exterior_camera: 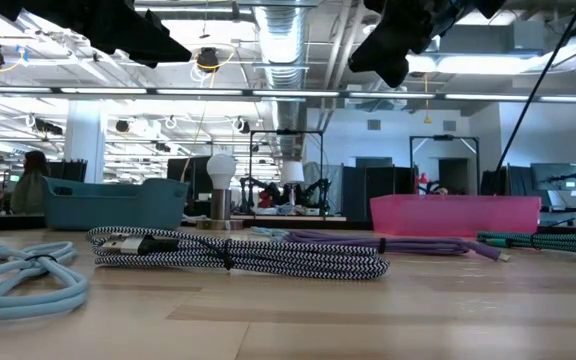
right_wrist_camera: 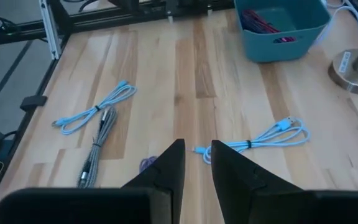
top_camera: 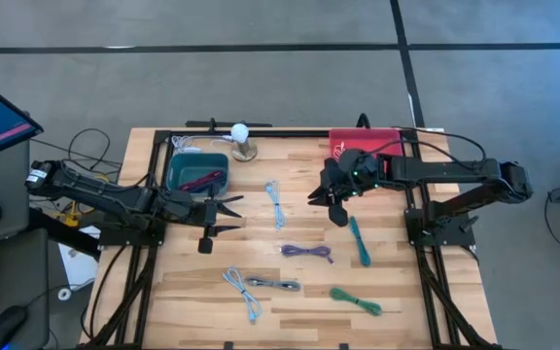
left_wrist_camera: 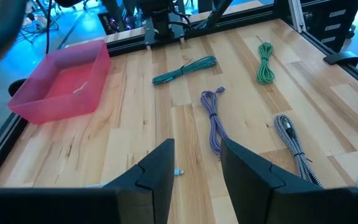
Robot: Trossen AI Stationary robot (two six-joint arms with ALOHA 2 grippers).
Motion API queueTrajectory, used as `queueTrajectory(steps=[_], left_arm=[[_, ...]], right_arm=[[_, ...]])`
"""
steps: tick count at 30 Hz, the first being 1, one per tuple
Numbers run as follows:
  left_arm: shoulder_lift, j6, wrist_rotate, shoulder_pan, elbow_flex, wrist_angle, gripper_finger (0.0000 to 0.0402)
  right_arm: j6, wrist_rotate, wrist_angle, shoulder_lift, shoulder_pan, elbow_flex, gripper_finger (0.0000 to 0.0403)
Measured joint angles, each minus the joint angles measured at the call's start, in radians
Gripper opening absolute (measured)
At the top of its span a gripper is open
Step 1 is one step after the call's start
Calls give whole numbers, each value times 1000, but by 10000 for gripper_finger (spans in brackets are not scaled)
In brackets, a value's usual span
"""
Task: Pick & Place USB Port
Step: Put the top plain light blue charger cable into the pink bin
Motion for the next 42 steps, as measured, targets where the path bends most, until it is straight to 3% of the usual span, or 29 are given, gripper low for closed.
queueTrajectory(steps=[4,7,11,17,42], left_arm=[[0,0,0,0,0,0,131],[0,0,0,0,0,0,131],[0,0,0,0,0,0,131],[0,0,0,0,0,0,131],[0,0,0,0,0,0,131]], right_arm=[[53,1,101,0,27,0,66],[-9,21,157,0,70,0,55],[-90,77,131,0,127,0,31],[-118,83,122,-2,162,0,2],[-110,102,50,0,119,0,8]])
